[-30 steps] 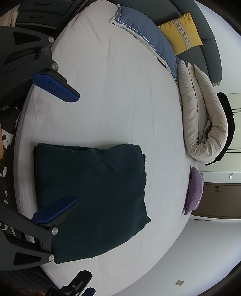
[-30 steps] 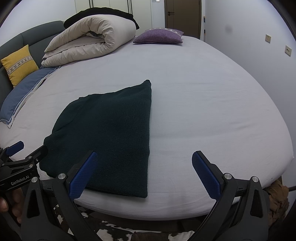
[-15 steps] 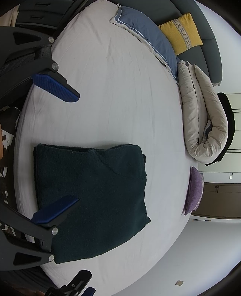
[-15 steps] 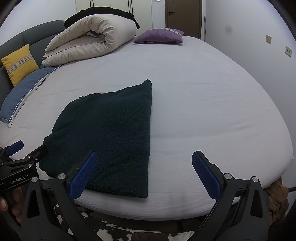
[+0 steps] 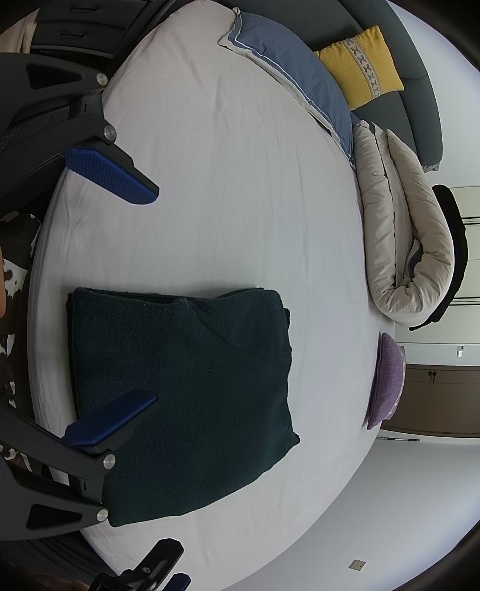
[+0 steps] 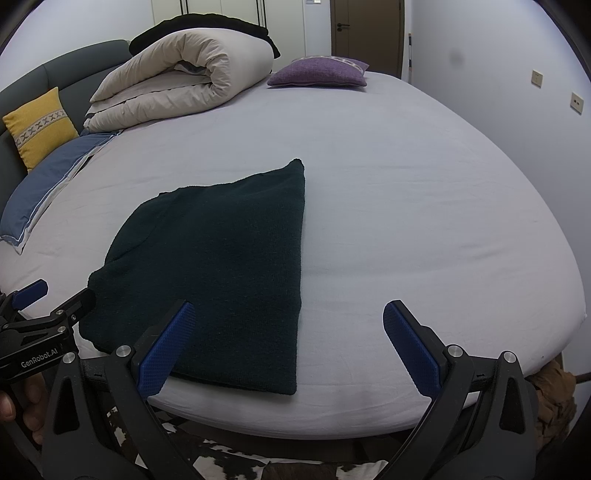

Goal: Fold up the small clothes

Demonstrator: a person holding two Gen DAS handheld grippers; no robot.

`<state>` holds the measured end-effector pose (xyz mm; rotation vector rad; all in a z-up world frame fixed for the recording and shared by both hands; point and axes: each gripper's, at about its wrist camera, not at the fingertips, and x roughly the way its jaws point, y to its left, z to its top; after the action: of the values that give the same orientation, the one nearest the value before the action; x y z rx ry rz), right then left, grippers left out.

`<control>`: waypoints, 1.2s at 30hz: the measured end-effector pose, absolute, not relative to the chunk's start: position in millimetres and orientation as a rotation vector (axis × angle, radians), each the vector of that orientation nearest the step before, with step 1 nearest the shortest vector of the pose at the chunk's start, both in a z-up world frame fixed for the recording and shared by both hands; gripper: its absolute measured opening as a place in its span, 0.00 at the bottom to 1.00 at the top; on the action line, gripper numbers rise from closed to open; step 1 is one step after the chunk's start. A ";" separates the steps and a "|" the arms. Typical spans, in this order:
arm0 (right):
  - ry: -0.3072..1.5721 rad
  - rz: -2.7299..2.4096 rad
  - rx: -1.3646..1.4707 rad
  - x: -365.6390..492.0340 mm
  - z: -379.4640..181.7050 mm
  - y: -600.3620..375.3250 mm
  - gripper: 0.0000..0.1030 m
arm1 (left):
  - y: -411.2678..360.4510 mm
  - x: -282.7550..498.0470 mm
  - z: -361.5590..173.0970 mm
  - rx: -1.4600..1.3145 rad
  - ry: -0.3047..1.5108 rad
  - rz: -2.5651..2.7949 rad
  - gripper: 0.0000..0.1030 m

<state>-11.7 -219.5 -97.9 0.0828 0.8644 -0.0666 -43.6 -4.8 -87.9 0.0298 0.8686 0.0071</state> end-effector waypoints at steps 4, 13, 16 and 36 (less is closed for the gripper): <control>0.865 -0.067 0.083 -12.1 -97.9 -219.2 1.00 | -4.8 -43.5 -87.7 0.031 0.869 0.007 1.00; 0.866 -0.065 0.082 -10.9 -97.2 -217.7 1.00 | -4.6 -43.7 -88.4 0.029 0.869 0.007 1.00; 0.866 -0.065 0.082 -11.2 -97.2 -217.8 1.00 | -4.6 -43.8 -88.4 0.030 0.869 0.008 1.00; 0.867 -0.065 0.083 -11.8 -97.2 -217.4 1.00 | -5.0 -45.4 -90.8 0.022 0.873 0.010 1.00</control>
<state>-11.8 -217.4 -97.2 0.0833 0.8665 -0.0650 -45.4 -5.0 -90.8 0.0221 0.8725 0.0104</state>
